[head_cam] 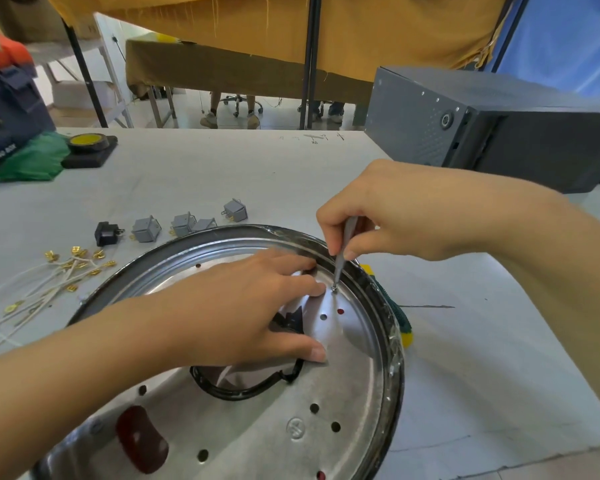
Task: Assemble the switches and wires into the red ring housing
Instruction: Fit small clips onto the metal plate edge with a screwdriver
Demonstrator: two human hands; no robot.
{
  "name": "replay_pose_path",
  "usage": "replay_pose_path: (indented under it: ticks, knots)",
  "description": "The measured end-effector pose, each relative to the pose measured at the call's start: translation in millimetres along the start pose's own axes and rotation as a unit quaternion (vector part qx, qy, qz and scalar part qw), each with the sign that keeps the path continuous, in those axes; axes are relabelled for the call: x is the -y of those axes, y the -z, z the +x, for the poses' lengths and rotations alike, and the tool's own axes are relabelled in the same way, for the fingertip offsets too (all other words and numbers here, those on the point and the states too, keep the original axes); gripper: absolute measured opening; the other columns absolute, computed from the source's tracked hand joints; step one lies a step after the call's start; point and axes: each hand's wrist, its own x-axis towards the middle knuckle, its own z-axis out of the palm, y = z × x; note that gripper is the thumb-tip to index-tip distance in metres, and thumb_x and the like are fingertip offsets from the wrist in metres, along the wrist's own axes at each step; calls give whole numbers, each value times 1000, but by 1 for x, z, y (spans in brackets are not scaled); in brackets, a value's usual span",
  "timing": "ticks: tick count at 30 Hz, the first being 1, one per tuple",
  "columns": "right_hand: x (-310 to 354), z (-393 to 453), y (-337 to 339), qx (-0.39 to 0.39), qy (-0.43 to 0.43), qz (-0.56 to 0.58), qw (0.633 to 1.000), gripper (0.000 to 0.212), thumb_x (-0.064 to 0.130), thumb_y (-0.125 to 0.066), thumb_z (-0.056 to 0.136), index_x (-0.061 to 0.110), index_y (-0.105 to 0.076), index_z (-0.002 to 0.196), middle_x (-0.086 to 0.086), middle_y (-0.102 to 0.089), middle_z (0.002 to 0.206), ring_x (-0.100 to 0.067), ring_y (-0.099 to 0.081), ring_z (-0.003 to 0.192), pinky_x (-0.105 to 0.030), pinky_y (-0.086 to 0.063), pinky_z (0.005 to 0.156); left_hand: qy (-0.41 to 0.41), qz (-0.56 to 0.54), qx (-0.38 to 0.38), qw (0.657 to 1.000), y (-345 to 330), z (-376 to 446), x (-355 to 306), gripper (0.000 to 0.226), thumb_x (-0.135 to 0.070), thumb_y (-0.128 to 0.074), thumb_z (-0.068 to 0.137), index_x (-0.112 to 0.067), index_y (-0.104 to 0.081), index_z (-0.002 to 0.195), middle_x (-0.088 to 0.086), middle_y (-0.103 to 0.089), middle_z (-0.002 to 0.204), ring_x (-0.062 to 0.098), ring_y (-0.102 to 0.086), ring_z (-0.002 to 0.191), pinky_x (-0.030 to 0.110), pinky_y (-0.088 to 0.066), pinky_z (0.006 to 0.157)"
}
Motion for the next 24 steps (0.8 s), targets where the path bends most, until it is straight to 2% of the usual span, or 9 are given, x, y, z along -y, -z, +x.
replay_pose_path:
  ticks: [3, 7, 10, 12, 15, 17, 19, 22, 24]
  knots:
    - [0, 2, 2, 7, 4, -6, 1000, 23, 18, -66, 86, 34, -56, 73, 22, -58, 69, 16, -52, 73, -4, -39, 66, -3, 6, -4, 1000, -1, 0, 0, 78, -84, -26, 68, -37, -44, 128, -13, -43, 135, 3, -29, 125, 37, -44, 99]
    - [1, 5, 1, 10, -12, -10, 1000, 23, 17, -66, 86, 32, -58, 71, 19, -59, 65, 15, -53, 68, -2, -39, 64, -7, 7, 2, 1000, -2, 0, 1, 77, -83, -26, 70, -35, -45, 127, -13, -41, 140, 4, -29, 129, 39, -44, 100]
    - [4, 7, 1, 7, -35, -12, 999, 15, 21, -66, 86, 24, -62, 71, 10, -62, 58, 6, -58, 57, -5, -42, 56, -9, 14, 3, 1000, -2, 0, 1, 77, -84, -22, 69, -35, -47, 124, -13, -38, 143, 5, -32, 129, 39, -45, 98]
    - [8, 7, 2, 13, -47, -25, 999, 18, 25, -65, 87, 22, -61, 69, 5, -60, 50, 2, -57, 50, -5, -41, 51, -8, 13, 8, 1000, -2, -1, 1, 75, -82, -26, 70, -34, -47, 124, -13, -35, 147, 6, -31, 131, 39, -44, 99]
    - [11, 8, 1, 10, -55, -83, 995, 31, 38, -60, 89, 21, -56, 63, 9, -55, 42, -11, -50, 45, -16, -35, 44, -6, 13, 11, 1000, -2, -1, 0, 74, -81, -27, 71, -34, -48, 124, -13, -34, 148, 3, -29, 129, 37, -44, 99]
    - [11, 10, 0, -1, -55, -117, 992, 40, 42, -55, 90, 13, -56, 64, -1, -44, 41, -17, -43, 51, -24, -30, 46, -5, 8, 10, 1000, -2, -1, 0, 74, -81, -28, 71, -33, -48, 124, -13, -38, 144, 3, -31, 128, 38, -45, 98]
    - [10, 11, 0, 0, -59, -126, 990, 43, 44, -53, 91, 9, -59, 68, 1, -43, 51, -21, -42, 57, -26, -27, 47, -3, 10, 10, 1000, -2, -1, 0, 75, -81, -27, 71, -33, -49, 124, -13, -42, 140, 2, -31, 125, 39, -46, 96]
    - [11, 10, -1, 15, -60, -130, 990, 36, 44, -53, 91, 16, -55, 68, 5, -47, 59, -16, -45, 59, -25, -29, 49, -1, 12, 15, 1000, -1, -1, 0, 75, -81, -28, 70, -34, -47, 125, -14, -39, 143, 2, -29, 129, 39, -44, 98]
    - [11, 8, 0, 33, -57, -102, 993, 24, 37, -57, 90, 26, -50, 71, 13, -49, 64, -5, -50, 65, -18, -31, 51, -2, 12, 20, 1000, -1, -1, 0, 77, -82, -28, 69, -35, -45, 127, -14, -34, 148, 3, -24, 135, 38, -42, 102]
